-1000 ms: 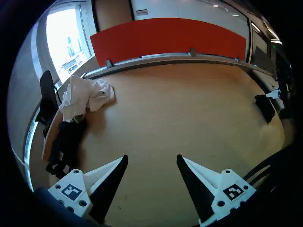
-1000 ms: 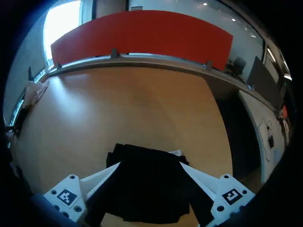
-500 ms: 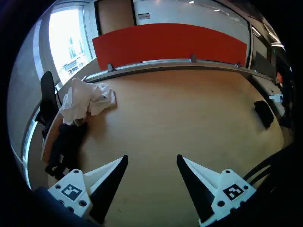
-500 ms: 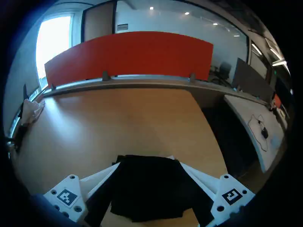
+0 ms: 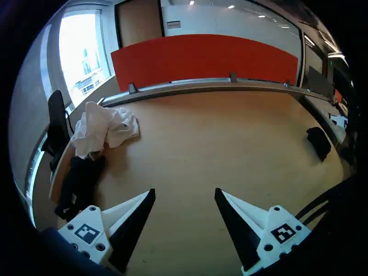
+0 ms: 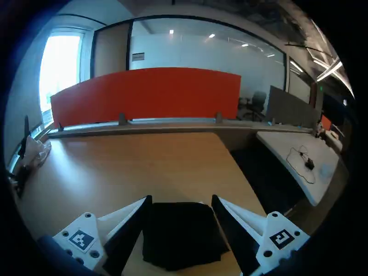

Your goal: Fold towel

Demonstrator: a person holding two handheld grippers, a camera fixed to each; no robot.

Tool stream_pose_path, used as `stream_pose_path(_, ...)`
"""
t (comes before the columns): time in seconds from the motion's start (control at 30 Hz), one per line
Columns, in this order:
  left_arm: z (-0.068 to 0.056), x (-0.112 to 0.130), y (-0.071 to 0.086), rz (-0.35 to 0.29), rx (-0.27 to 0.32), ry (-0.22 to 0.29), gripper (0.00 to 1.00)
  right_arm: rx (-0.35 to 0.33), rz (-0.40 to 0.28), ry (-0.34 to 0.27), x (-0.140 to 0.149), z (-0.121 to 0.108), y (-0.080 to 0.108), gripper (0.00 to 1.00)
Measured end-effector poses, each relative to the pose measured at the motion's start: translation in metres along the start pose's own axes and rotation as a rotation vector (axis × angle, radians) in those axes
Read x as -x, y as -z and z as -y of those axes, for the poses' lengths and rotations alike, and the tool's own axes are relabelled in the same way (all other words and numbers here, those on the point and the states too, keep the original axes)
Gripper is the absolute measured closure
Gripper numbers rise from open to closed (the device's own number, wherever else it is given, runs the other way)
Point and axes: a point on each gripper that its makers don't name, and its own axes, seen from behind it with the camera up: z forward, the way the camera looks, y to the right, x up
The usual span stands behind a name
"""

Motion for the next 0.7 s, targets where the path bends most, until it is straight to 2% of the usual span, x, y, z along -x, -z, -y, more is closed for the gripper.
stream_pose_path(0.7,0.012,-0.021,0.003,-0.070,0.002,0.016,0.04,0.062,-0.253,-0.008,-0.053,0.013,0.053,0.00)
